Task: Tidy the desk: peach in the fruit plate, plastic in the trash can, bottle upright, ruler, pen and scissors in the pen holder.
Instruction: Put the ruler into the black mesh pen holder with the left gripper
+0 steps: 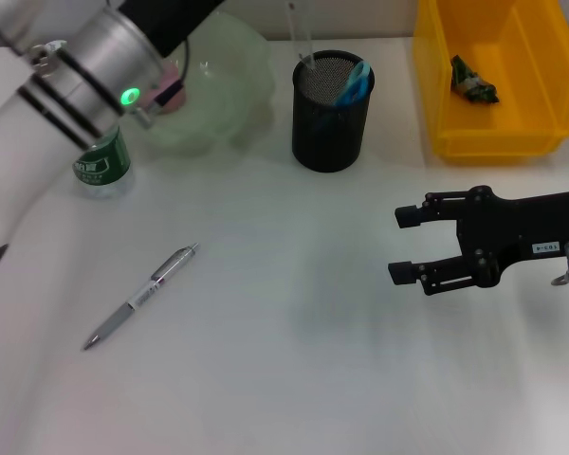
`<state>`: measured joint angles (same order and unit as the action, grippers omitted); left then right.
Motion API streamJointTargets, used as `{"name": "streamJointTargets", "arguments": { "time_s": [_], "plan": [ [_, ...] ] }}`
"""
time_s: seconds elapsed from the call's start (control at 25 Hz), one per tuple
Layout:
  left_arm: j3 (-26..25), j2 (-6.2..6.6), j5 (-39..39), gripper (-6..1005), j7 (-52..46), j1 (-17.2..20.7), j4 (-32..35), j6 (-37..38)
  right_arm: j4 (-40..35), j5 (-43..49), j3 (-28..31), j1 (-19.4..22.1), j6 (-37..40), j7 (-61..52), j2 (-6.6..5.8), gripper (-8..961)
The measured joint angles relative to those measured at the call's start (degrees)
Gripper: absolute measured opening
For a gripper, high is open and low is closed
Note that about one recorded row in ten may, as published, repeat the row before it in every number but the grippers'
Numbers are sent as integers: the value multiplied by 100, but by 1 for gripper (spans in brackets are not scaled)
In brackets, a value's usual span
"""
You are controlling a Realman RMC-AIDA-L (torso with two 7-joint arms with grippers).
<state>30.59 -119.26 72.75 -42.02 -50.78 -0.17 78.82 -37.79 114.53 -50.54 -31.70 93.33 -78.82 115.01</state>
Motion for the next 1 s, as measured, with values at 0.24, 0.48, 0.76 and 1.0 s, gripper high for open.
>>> {"name": "streamJointTargets", "arguments": {
  "time_s": [0.24,0.48,0.76,1.0],
  "plan": [
    [-117,-1,-1,420,492,-473,-428,-803,0,7,0,-3,-14,12,1,811],
    [-291,-1,60,425,816,-691,-637,-1286,0,9,1,-4,-10,68,10,811],
    [-336,0,363,431,1023,-736,-658,-1431,0,9,1,-4,-19,69,13,812],
    [-531,0,411,436,1038,-730,-711,-1489,0,9,1,-4,-26,69,13,812]
  ]
}}
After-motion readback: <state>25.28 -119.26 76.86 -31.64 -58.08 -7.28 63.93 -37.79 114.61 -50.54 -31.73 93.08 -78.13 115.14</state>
